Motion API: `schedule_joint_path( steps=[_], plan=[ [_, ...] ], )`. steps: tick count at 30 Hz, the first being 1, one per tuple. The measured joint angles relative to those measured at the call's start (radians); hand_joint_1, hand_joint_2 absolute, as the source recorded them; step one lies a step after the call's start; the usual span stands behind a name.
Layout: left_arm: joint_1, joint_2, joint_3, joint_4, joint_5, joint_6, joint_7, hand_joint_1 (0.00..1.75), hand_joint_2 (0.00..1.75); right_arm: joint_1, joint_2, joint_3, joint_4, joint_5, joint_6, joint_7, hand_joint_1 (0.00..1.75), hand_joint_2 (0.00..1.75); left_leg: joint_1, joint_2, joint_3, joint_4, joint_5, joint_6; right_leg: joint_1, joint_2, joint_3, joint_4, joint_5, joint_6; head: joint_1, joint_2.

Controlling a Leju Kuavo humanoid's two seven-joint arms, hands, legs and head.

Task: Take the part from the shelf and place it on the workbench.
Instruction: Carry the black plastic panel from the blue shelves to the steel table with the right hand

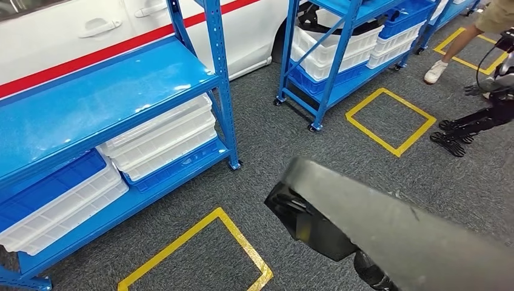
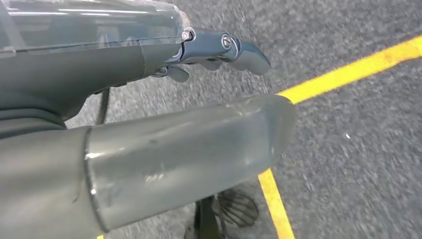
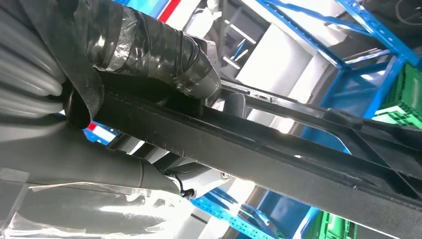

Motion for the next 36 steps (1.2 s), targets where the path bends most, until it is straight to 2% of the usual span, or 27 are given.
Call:
schedule_joint_path(
  steps=[2, 4, 5, 6, 8, 10, 11, 13, 14, 15, 16, 18, 19, 20, 21, 22, 24, 25, 26, 27, 28, 29, 31, 33, 34, 35, 36],
  plan=[
    [0.002, -0.001, 0.000, 0.000, -0.004, -0.010, 0.004, 0.00, 0.00, 0.012, -0.003, 0.004, -0.001, -0.011, 0.005, -0.001, 1.75, 1.75, 0.000, 0.027, 0.000, -0.006, 0.006, 0.007, 0.000, -0.055, -0.050, 0.103, -0.065, 0.008, 0.000, 0.000],
    [0.008, -0.002, 0.000, 0.000, -0.008, -0.015, 0.008, 0.00, 0.00, 0.023, -0.004, 0.009, -0.001, -0.020, 0.009, 0.000, 1.75, 1.75, -0.002, 0.054, -0.003, -0.005, 0.006, 0.007, -0.006, -0.076, -0.107, 0.228, -0.122, 0.016, 0.000, 0.000],
    [0.009, -0.002, 0.000, 0.000, -0.009, -0.016, 0.008, 0.00, 0.00, 0.028, -0.004, 0.011, -0.001, -0.022, 0.012, 0.000, 1.75, 1.75, -0.002, 0.067, -0.004, -0.003, 0.004, 0.005, -0.010, -0.080, -0.116, 0.253, -0.125, 0.020, 0.000, 0.000],
    [0.009, -0.002, 0.000, 0.000, -0.010, -0.017, 0.009, 0.00, 0.00, 0.032, -0.005, 0.013, 0.000, -0.023, 0.013, 0.000, 1.75, 1.75, -0.001, 0.080, -0.005, -0.001, 0.002, 0.003, -0.013, -0.085, -0.105, 0.238, -0.109, 0.023, 0.000, 0.000],
    [0.008, -0.004, 0.000, 0.000, -0.011, -0.019, 0.009, 0.00, 0.00, 0.035, -0.006, 0.015, 0.000, -0.025, 0.016, 0.000, 1.75, 1.75, -0.001, 0.102, -0.003, 0.007, -0.005, -0.006, -0.017, -0.117, -0.030, 0.107, -0.052, 0.024, 0.000, 0.000],
    [0.007, -0.005, 0.000, 0.000, -0.013, -0.019, 0.009, 0.00, 0.00, 0.036, -0.006, 0.016, 0.000, -0.026, 0.016, 0.000, 1.75, 1.75, -0.004, 0.118, 0.000, 0.014, -0.016, -0.018, -0.014, -0.153, 0.030, 0.001, -0.022, 0.015, 0.000, 0.000],
    [0.007, -0.005, 0.000, 0.000, -0.014, -0.018, 0.009, 0.00, 0.00, 0.037, -0.006, 0.016, 0.000, -0.027, 0.016, 0.000, 1.75, 1.75, -0.006, 0.126, 0.002, 0.016, -0.020, -0.025, -0.011, -0.159, 0.038, -0.015, -0.022, 0.007, 0.000, 0.000],
    [0.005, -0.005, -0.001, 0.000, -0.014, -0.018, 0.009, 0.00, 0.00, 0.040, -0.006, 0.017, 0.000, -0.030, 0.017, 0.000, 1.75, 1.75, -0.005, 0.142, 0.008, 0.016, -0.024, -0.038, -0.007, -0.138, 0.034, -0.013, -0.021, -0.009, 0.000, 0.000],
    [0.002, -0.006, -0.001, 0.000, -0.014, -0.019, 0.009, 0.00, 0.00, 0.041, -0.007, 0.017, -0.001, -0.036, 0.022, 0.001, 1.75, 1.75, -0.003, 0.137, 0.009, 0.021, -0.030, -0.044, -0.008, -0.127, 0.032, -0.015, -0.018, -0.016, 0.000, 0.000],
    [0.001, -0.007, -0.001, 0.000, -0.015, -0.020, 0.010, 0.00, 0.00, 0.042, -0.007, 0.017, -0.001, -0.050, 0.033, 0.007, 1.75, 1.75, 0.000, 0.117, 0.002, 0.040, -0.047, -0.049, -0.008, -0.117, 0.030, -0.016, -0.015, -0.024, 0.000, 0.000],
    [0.000, -0.008, -0.001, 0.000, -0.016, -0.021, 0.012, 0.00, 0.00, 0.044, -0.007, 0.019, -0.001, -0.071, 0.050, 0.016, 1.75, 1.75, 0.003, 0.091, -0.015, 0.078, -0.074, -0.052, -0.009, -0.108, 0.028, -0.018, -0.011, -0.031, 0.000, 0.000],
    [0.004, -0.010, -0.002, 0.000, -0.023, -0.022, 0.018, 0.00, 0.00, 0.050, -0.008, 0.025, 0.003, -0.130, 0.104, 0.043, 1.75, 1.75, 0.005, 0.041, -0.080, 0.216, -0.147, -0.054, -0.006, -0.086, 0.022, -0.018, -0.008, -0.040, 0.000, 0.000],
    [0.006, -0.012, -0.003, 0.000, -0.028, -0.022, 0.022, 0.00, 0.00, 0.056, -0.009, 0.030, 0.008, -0.160, 0.134, 0.057, 1.75, 1.75, 0.005, 0.034, -0.113, 0.284, -0.171, -0.053, -0.003, -0.074, 0.021, -0.017, -0.008, -0.041, 0.000, 0.000],
    [0.009, -0.014, -0.004, 0.000, -0.033, -0.022, 0.024, 0.00, 0.00, 0.064, -0.009, 0.036, 0.016, -0.186, 0.165, 0.069, 1.75, 1.75, 0.004, 0.031, -0.135, 0.325, -0.176, -0.051, 0.000, -0.060, 0.021, -0.017, -0.008, -0.042, 0.000, 0.000],
    [0.010, -0.016, -0.006, 0.000, -0.037, -0.023, 0.025, 0.00, 0.00, 0.071, -0.009, 0.042, 0.025, -0.205, 0.193, 0.077, 1.75, 1.75, 0.004, 0.029, -0.139, 0.325, -0.159, -0.048, 0.002, -0.046, 0.022, -0.016, -0.008, -0.043, 0.000, 0.000],
    [0.010, -0.018, -0.007, 0.000, -0.043, -0.024, 0.025, 0.00, 0.00, 0.076, -0.009, 0.049, 0.036, -0.214, 0.214, 0.079, 1.75, 1.75, 0.003, 0.023, -0.122, 0.280, -0.122, -0.042, 0.004, -0.033, 0.025, -0.016, -0.008, -0.043, 0.000, 0.000],
    [0.009, -0.019, -0.009, 0.000, -0.051, -0.027, 0.023, 0.00, 0.00, 0.080, -0.007, 0.061, 0.054, -0.221, 0.244, 0.068, 1.75, 1.75, 0.000, -0.020, -0.066, 0.138, -0.042, -0.027, 0.006, -0.008, 0.028, -0.015, -0.008, -0.041, 0.000, 0.000],
    [0.009, -0.018, -0.011, 0.000, -0.055, -0.029, 0.022, 0.00, 0.00, 0.080, -0.006, 0.065, 0.061, -0.225, 0.256, 0.060, 1.75, 1.75, -0.001, -0.041, -0.043, 0.080, -0.020, -0.021, 0.005, 0.005, 0.026, -0.014, -0.007, -0.039, 0.000, 0.000],
    [0.008, -0.015, -0.012, 0.000, -0.057, -0.030, 0.021, 0.00, 0.00, 0.079, -0.003, 0.067, 0.067, -0.229, 0.266, 0.051, 1.75, 1.75, -0.002, -0.056, -0.032, 0.048, -0.012, -0.017, 0.003, 0.017, 0.022, -0.013, -0.005, -0.035, 0.000, 0.000],
    [0.008, -0.012, -0.013, 0.000, -0.058, -0.030, 0.019, 0.00, 0.00, 0.079, -0.001, 0.068, 0.072, -0.234, 0.276, 0.043, 1.75, 1.75, -0.003, -0.058, -0.028, 0.036, -0.014, -0.015, 0.001, 0.030, 0.018, -0.013, -0.003, -0.028, 0.000, 0.000],
    [0.006, -0.007, -0.014, 0.000, -0.058, -0.031, 0.016, 0.00, 0.00, 0.080, 0.002, 0.067, 0.075, -0.238, 0.287, 0.036, 1.75, 1.75, -0.005, -0.047, -0.026, 0.030, -0.013, -0.014, -0.001, 0.043, 0.014, -0.015, 0.001, -0.021, 0.000, 0.000],
    [0.003, -0.002, -0.015, 0.000, -0.058, -0.031, 0.013, 0.00, 0.00, 0.082, 0.004, 0.063, 0.077, -0.241, 0.297, 0.028, 1.75, 1.75, -0.003, -0.035, -0.023, 0.024, -0.007, -0.011, -0.002, 0.043, 0.011, -0.012, 0.001, -0.015, 0.000, 0.000],
    [0.001, 0.007, -0.015, 0.000, -0.055, -0.029, 0.008, 0.00, 0.00, 0.086, 0.009, 0.051, 0.079, -0.244, 0.316, 0.008, 1.75, 1.75, 0.001, -0.009, -0.014, 0.007, 0.004, -0.003, 0.002, 0.002, -0.009, 0.028, -0.026, -0.007, 0.000, 0.000],
    [0.005, 0.017, -0.015, 0.000, -0.050, -0.024, 0.004, 0.00, 0.00, 0.091, 0.018, 0.033, 0.082, -0.243, 0.335, -0.005, 1.75, 1.75, -0.001, 0.020, -0.012, 0.000, 0.007, 0.003, 0.002, -0.058, -0.065, 0.144, -0.094, -0.002, 0.000, 0.000],
    [0.009, 0.022, -0.015, -0.001, -0.048, -0.022, 0.002, 0.00, 0.00, 0.095, 0.023, 0.025, 0.084, -0.242, 0.343, -0.008, 1.75, 1.75, -0.002, 0.036, -0.012, 0.001, 0.006, 0.004, -0.002, -0.071, -0.097, 0.209, -0.123, 0.001, 0.000, 0.000],
    [0.011, 0.027, -0.015, -0.001, -0.047, -0.021, -0.002, 0.00, 0.00, 0.099, 0.029, 0.016, 0.085, -0.241, 0.349, -0.010, 1.75, 1.75, -0.003, 0.052, -0.013, 0.002, 0.005, 0.003, -0.008, -0.077, -0.117, 0.252, -0.135, 0.005, 0.000, 0.000],
    [0.012, 0.031, -0.015, -0.001, -0.046, -0.020, -0.006, 0.00, 0.00, 0.102, 0.035, 0.008, 0.086, -0.240, 0.353, -0.010, 1.75, 1.75, -0.002, 0.066, -0.012, 0.003, 0.003, 0.001, -0.013, -0.081, -0.119, 0.259, -0.128, 0.009, 0.000, 0.000]
  ],
)
